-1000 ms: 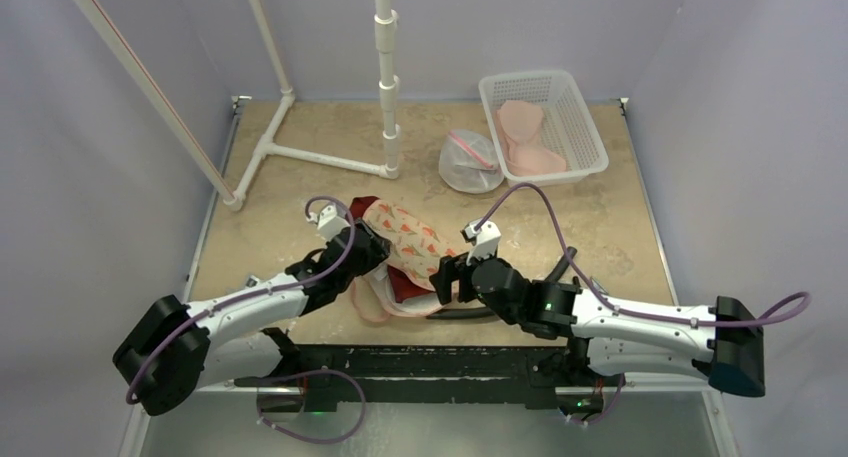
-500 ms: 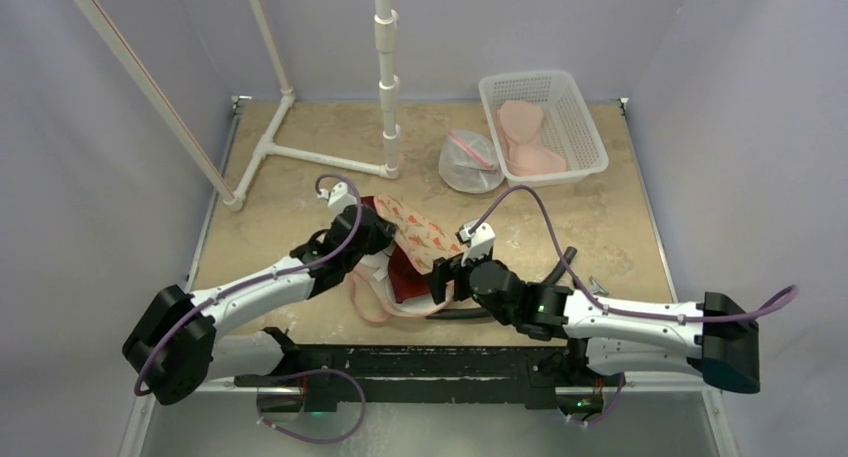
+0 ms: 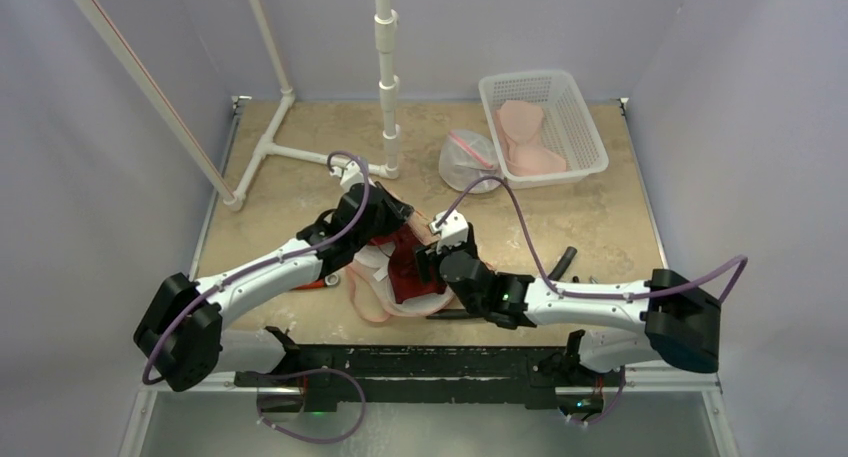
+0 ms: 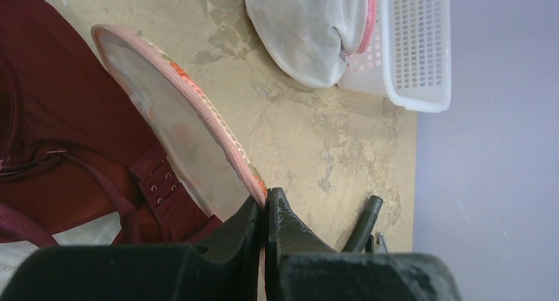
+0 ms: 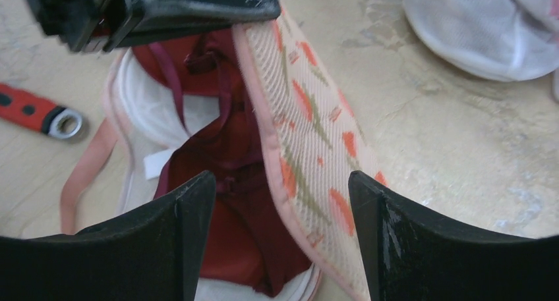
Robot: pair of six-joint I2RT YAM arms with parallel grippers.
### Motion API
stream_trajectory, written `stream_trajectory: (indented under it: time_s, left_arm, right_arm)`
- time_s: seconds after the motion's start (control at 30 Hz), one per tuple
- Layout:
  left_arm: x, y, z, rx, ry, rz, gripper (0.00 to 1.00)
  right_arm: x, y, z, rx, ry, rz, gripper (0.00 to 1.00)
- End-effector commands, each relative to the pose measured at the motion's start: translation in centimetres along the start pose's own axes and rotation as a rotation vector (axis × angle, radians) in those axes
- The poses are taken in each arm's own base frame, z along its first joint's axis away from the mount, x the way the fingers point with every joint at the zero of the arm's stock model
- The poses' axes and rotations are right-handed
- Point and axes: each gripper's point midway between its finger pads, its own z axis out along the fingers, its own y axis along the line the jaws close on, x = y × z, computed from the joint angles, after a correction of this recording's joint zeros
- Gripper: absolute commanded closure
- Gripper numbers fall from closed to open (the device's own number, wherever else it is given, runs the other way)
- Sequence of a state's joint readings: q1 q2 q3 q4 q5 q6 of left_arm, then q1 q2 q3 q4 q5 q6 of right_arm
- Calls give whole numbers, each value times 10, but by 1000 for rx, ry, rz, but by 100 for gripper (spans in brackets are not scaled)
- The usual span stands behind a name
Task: Unzip the laundry bag and remove the bra
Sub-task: Open the laundry bag at the center of the board.
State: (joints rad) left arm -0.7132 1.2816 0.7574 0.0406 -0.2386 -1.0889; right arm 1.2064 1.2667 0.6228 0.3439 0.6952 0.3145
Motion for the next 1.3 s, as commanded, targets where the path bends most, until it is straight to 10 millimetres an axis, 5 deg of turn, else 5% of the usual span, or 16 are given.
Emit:
stream_trajectory:
  time_s: [0.0,0.3,0.43,0.6,0.7,0.9,1.07,1.17,1.27]
  left_arm:
    - [-15,-23,-1,55,-15,10,100]
    - [-20,-27,1,62,-15,27,100]
    - [-22,-27,0,64,-19,32,100]
    - [-21,-34,5,78,-1,37,100]
    - [-20,-35,8,74,2,38,100]
    - [-20,-38,9,82,11,45,100]
    - [-23,-19,-7,21,3,101,68]
    - [-25,-3,-27,3,-21,125,49]
    - [-24,24,-48,-53,-40,143,44]
  right_arm:
    - [-34,-20,17,131,-63,-7,26]
    - [-31,-27,36,94,-8,-12,67]
    - [-32,-24,34,65,1,-15,65]
    - [-23,-12,38,-9,47,-43,45]
    - [-15,-10,39,-19,66,-40,43]
    - [-7,-22,42,51,94,-41,75]
    - [-24,-22,37,9,73,22,100]
    - [-39,-15,30,-87,66,97,100]
    - [-53,-11,25,-195,57,200,100]
